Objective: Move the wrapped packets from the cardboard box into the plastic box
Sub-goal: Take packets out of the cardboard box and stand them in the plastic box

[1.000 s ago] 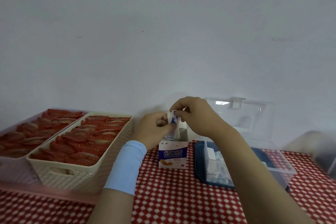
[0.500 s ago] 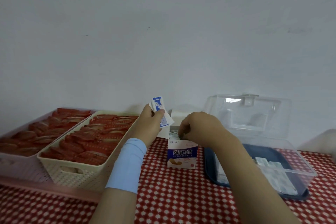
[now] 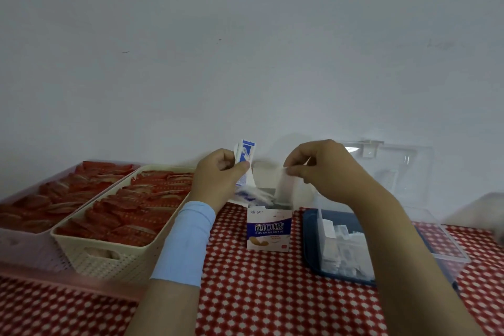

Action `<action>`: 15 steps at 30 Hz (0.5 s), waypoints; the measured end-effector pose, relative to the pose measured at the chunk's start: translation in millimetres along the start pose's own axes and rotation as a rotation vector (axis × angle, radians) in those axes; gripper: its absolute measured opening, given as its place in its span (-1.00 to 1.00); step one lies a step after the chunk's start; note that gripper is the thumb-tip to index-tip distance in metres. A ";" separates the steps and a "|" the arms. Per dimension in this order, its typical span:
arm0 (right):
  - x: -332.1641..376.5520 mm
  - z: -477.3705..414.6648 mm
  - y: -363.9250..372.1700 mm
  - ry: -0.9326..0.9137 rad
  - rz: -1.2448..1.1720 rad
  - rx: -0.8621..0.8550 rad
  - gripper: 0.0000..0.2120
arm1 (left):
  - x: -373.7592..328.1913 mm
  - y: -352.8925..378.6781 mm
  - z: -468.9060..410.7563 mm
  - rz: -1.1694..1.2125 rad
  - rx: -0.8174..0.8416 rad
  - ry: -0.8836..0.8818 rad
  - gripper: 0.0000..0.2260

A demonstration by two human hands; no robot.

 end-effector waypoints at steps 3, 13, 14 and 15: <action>-1.0 -1.4 3.8 0.002 0.014 -0.039 -0.88 | -3.0 7.3 1.2 -0.004 0.030 0.014 -0.91; 18.5 3.8 -5.6 -0.182 -0.261 -0.082 -0.87 | -16.3 -0.9 3.7 -0.018 0.010 0.058 -0.82; 21.3 3.9 -3.6 -0.191 -0.268 -0.056 -0.87 | -17.4 2.7 4.7 0.036 0.097 0.027 -0.84; 22.4 2.8 -0.9 -0.189 -0.256 -0.048 -0.86 | -18.2 6.8 6.4 0.093 0.191 -0.007 -0.87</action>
Point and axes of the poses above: each hand's wrist, its own z-axis away from the middle knuckle, its own y-axis out of the palm, x = y × z, the point moved 3 cm from there along -z, towards the middle knuckle, and after that the axes turned 11 degrees about x, right-handed, at the moved point
